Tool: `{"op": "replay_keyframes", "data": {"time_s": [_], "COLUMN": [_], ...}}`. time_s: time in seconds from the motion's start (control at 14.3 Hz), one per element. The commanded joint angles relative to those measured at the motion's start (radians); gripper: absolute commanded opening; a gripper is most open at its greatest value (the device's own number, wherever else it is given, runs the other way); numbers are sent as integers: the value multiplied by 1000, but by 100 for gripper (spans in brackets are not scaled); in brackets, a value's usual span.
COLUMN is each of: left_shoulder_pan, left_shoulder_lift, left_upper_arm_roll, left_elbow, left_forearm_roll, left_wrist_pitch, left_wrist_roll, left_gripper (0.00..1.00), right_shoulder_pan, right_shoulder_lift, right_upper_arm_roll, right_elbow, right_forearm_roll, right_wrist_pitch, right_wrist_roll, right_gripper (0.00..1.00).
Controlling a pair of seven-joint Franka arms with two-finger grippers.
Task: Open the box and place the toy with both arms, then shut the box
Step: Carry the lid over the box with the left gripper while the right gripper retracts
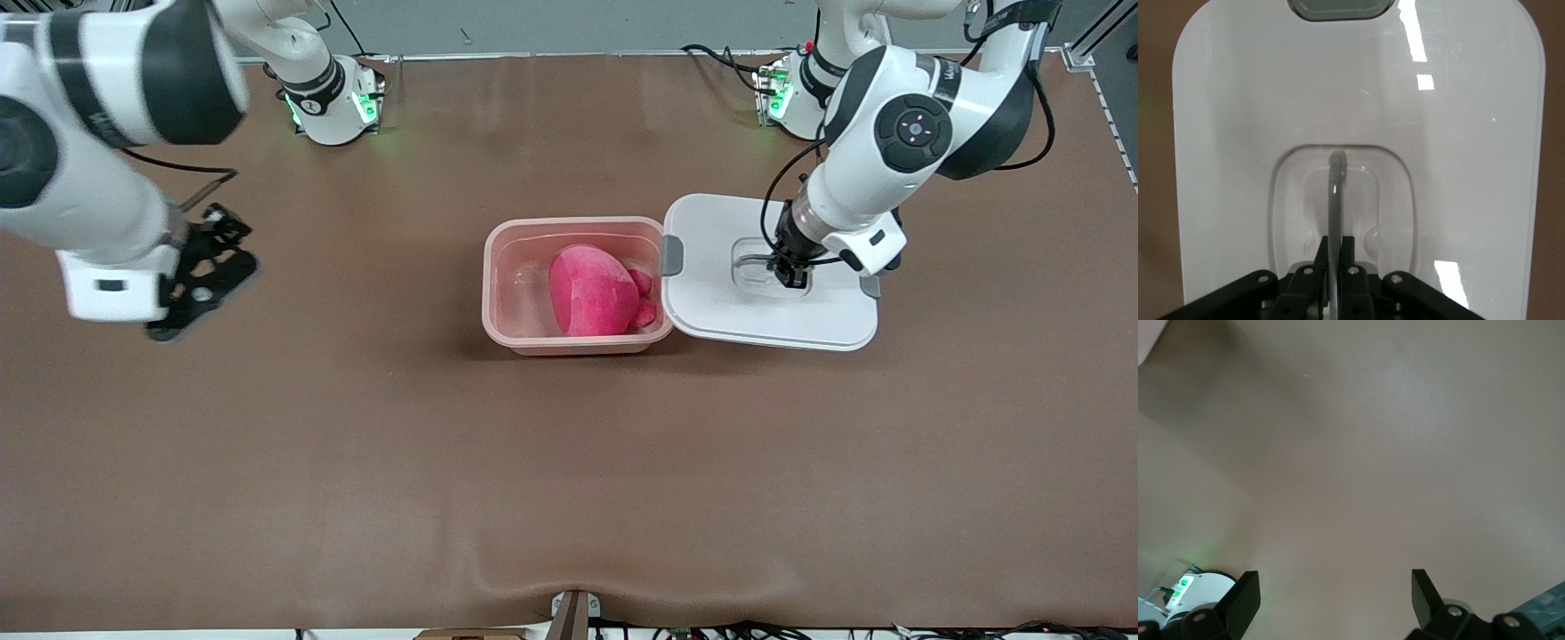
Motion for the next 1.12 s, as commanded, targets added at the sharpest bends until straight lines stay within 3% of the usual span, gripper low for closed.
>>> {"op": "replay_keyframes", "data": {"time_s": [0.0,0.21,0.35,0.7,0.91,1.05], "left_shoulder_pan": [1,1,-7,-74,-99,-108], "left_shoulder_lift": [42,109,150,227,255,276], "left_upper_arm_roll": [-31,-80,-108,-108,-108,-108], "left_elbow": [50,137,191,275,308,332], "left_forearm_roll": [-12,-12,-12,0,0,2], "left_wrist_pitch": [-12,-12,-12,-35,-38,-38], "left_wrist_roll": [-54,-146,-192,-281,-321,-351], "left_gripper": [0,0,0,0,0,0], "right_shoulder_pan": [-85,-212,-247,-233,-211,-246], "right_shoulder_lift": [-68,-89,-140,-316,-365,-385], "right_upper_arm_roll": [21,21,19,30,30,13], "right_elbow": [-64,-75,-133,-369,-420,-449], "right_forearm_roll": [43,117,119,119,132,184], "right_wrist_pitch": [5,-2,12,144,178,201], "right_wrist_roll": [34,33,34,258,434,447], "right_gripper": [100,100,100,100,100,100]}}
